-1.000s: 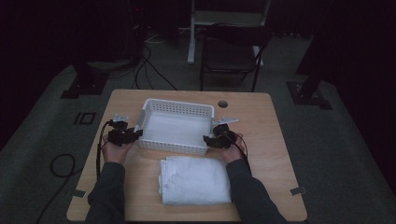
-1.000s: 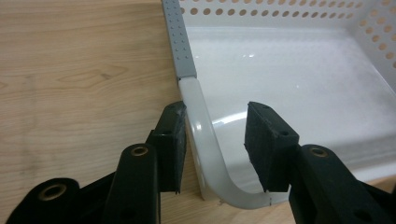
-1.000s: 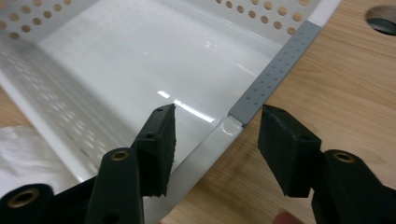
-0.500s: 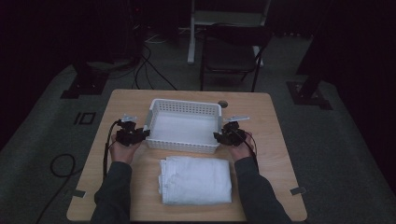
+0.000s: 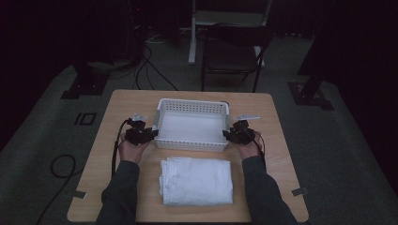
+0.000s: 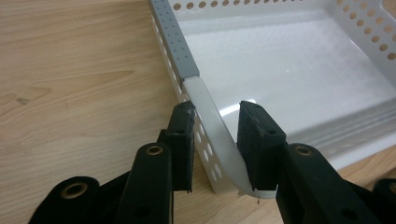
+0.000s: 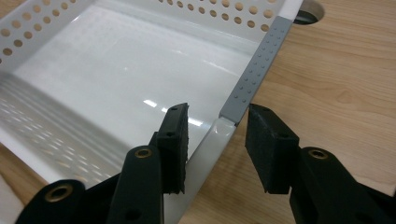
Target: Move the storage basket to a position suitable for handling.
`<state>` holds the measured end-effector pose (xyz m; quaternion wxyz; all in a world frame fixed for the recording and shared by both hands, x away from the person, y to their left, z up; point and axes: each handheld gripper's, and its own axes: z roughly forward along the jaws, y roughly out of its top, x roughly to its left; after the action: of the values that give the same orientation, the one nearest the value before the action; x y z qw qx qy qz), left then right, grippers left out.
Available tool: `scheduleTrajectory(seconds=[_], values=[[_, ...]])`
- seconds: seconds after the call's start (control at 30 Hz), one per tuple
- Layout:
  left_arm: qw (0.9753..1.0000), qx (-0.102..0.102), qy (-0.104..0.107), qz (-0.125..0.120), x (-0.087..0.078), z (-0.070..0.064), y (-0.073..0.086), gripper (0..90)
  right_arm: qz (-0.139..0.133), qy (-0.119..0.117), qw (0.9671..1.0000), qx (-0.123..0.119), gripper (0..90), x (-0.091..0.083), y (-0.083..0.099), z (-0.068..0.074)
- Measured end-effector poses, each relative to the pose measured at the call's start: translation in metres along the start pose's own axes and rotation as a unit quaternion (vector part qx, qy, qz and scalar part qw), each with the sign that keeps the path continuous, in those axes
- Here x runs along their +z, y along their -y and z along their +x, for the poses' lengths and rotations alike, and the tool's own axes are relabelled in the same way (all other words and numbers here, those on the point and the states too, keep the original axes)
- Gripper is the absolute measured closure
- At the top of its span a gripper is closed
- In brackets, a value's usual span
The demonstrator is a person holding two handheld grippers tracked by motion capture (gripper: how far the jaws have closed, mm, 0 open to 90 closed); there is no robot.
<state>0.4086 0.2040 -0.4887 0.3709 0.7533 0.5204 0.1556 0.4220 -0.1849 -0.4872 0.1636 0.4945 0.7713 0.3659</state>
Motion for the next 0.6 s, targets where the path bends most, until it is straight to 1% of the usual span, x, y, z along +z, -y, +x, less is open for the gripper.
scheduleTrajectory(seconds=[0.13, 0.33, 0.6], values=[[1.0000, 0.002, 0.003, -0.003, 0.004, -0.005, -0.001, 66.0, -0.002, 0.004, 1.0000, 0.006, 60.4, -0.001, 0.000, -0.007], [1.0000, 0.001, 0.000, -0.007, 0.007, -0.010, -0.002, 65.8, -0.006, 0.004, 0.9999, 0.013, 60.9, 0.000, 0.000, -0.014], [0.9999, 0.008, 0.004, -0.007, 0.010, -0.021, -0.003, 64.6, -0.006, 0.015, 0.9996, 0.023, 61.8, 0.000, 0.001, -0.024]])
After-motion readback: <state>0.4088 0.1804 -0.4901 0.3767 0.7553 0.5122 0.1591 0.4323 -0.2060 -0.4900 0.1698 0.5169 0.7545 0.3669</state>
